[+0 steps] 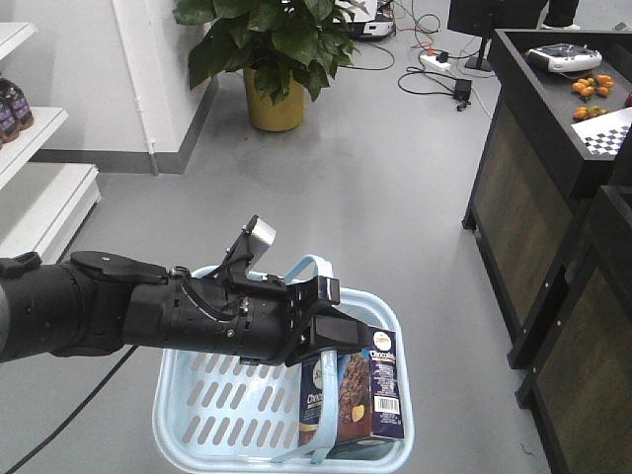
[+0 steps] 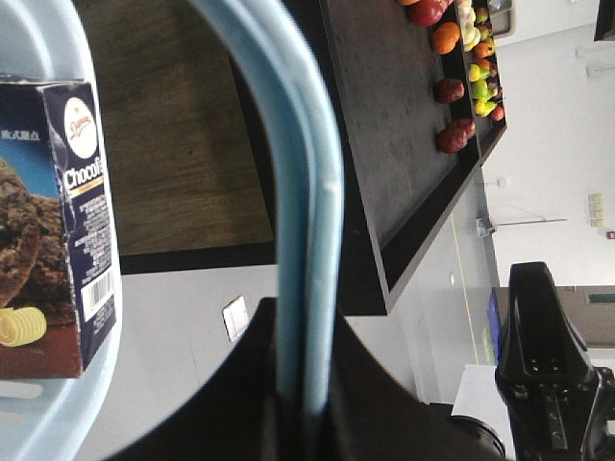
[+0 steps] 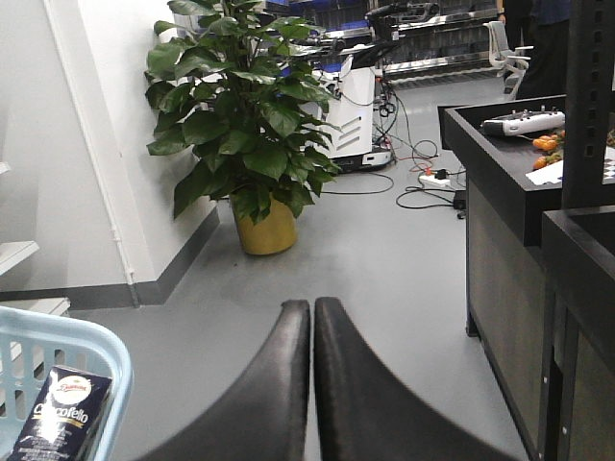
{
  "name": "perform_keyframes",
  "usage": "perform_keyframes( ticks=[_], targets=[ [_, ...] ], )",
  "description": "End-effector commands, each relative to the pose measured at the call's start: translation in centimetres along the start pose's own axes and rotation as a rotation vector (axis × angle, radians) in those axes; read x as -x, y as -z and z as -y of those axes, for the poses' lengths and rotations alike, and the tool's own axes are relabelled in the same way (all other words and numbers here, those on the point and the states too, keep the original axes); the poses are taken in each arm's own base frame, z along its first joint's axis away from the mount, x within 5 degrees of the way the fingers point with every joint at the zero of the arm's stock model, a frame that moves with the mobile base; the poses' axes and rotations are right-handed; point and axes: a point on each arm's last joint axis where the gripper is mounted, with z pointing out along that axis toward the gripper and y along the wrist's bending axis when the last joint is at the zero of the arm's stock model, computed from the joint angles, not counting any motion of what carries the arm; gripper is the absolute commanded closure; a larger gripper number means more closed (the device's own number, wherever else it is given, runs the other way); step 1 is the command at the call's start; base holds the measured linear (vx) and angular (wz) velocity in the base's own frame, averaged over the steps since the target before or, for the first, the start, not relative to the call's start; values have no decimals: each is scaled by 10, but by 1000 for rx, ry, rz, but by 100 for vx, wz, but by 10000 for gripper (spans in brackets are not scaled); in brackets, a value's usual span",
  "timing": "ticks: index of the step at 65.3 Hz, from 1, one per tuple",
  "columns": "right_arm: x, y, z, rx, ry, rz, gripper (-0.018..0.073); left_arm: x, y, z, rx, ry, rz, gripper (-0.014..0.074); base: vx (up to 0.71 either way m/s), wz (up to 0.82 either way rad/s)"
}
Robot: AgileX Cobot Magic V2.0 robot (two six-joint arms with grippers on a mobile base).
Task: Left arm holds basket, right arm returns cookies
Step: 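Hold the basket with the left gripper while driving past the fruit counter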
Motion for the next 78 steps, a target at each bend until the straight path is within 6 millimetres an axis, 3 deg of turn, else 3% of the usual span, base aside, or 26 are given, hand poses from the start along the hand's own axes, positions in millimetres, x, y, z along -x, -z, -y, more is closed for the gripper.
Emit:
perform_keyframes(
  ticks=[1,78],
  targets=[
    [7,1,0,6,3,88,567,5,11,31,-132,-7,38,603,21,-4],
    [7,1,0,6,3,88,567,5,11,31,-132,-7,38,603,20,-3]
  ],
)
